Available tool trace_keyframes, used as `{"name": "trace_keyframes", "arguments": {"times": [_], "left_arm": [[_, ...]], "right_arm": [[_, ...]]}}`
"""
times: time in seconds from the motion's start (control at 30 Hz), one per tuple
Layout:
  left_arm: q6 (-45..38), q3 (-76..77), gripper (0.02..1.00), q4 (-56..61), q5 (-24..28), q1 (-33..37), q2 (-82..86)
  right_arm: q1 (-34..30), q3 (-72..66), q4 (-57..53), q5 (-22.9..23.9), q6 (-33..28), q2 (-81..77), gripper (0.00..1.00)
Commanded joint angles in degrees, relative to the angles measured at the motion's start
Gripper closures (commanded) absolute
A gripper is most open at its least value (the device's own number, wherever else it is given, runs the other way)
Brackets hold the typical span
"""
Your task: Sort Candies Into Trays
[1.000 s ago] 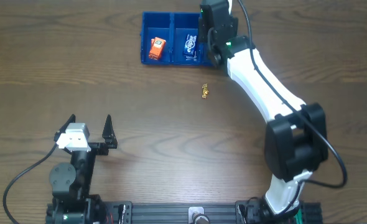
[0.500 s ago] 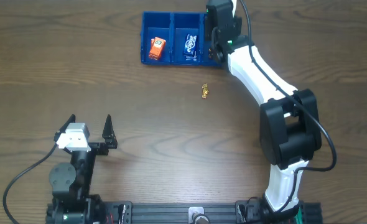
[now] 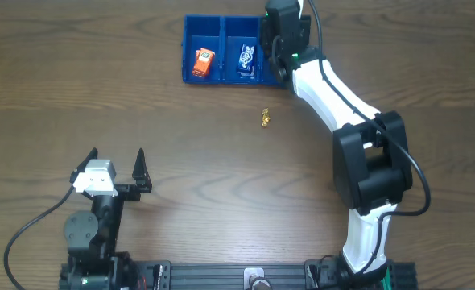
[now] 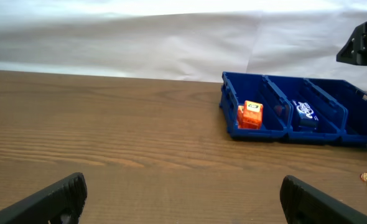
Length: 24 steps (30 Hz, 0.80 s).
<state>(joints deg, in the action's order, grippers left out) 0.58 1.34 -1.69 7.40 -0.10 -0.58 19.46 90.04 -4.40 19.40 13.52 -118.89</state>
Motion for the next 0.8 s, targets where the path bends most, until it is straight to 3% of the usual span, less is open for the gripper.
{"name": "trace_keyframes", "arguments": {"times": [0.03, 0.2, 0.43, 0.5, 0.53, 0.63, 0.8], "left_arm": [[-0.4, -1.1, 0.020, -2.0, 1.2, 0.2, 0.3], [-0.4, -1.1, 0.020, -2.0, 1.2, 0.2, 0.3], [-0.4, -1.1, 0.020, -2.0, 1.2, 0.2, 0.3], [-0.4, -1.1, 0.020, -2.0, 1.2, 0.2, 0.3], [-0.4, -1.1, 0.020, -2.0, 1.2, 0.2, 0.3], [-0.4, -1.1, 0.020, -2.0, 1.2, 0.2, 0.3], [-0.4, -1.1, 0.020, -2.0, 1.2, 0.2, 0.3]], "right_arm": [[0.3, 2.5, -2.0, -1.1, 0.1, 0.3, 0.264], [1.2, 6.7, -13.7, -2.7, 0.2, 9.1, 0.240], [7.3, 7.2, -42.8, -3.5, 7.1, 21.7, 0.172], [9.2, 6.4, -49.0, -6.2, 7.9, 21.1, 0.169], [10.3, 4.4, -50.7, -8.2, 9.0, 19.9, 0.169], [10.6, 1.0, -49.9, -8.6, 11.9, 16.7, 0.172], [9.2, 0.2, -50.0, -13.5, 12.2, 9.9, 0.185]]}}
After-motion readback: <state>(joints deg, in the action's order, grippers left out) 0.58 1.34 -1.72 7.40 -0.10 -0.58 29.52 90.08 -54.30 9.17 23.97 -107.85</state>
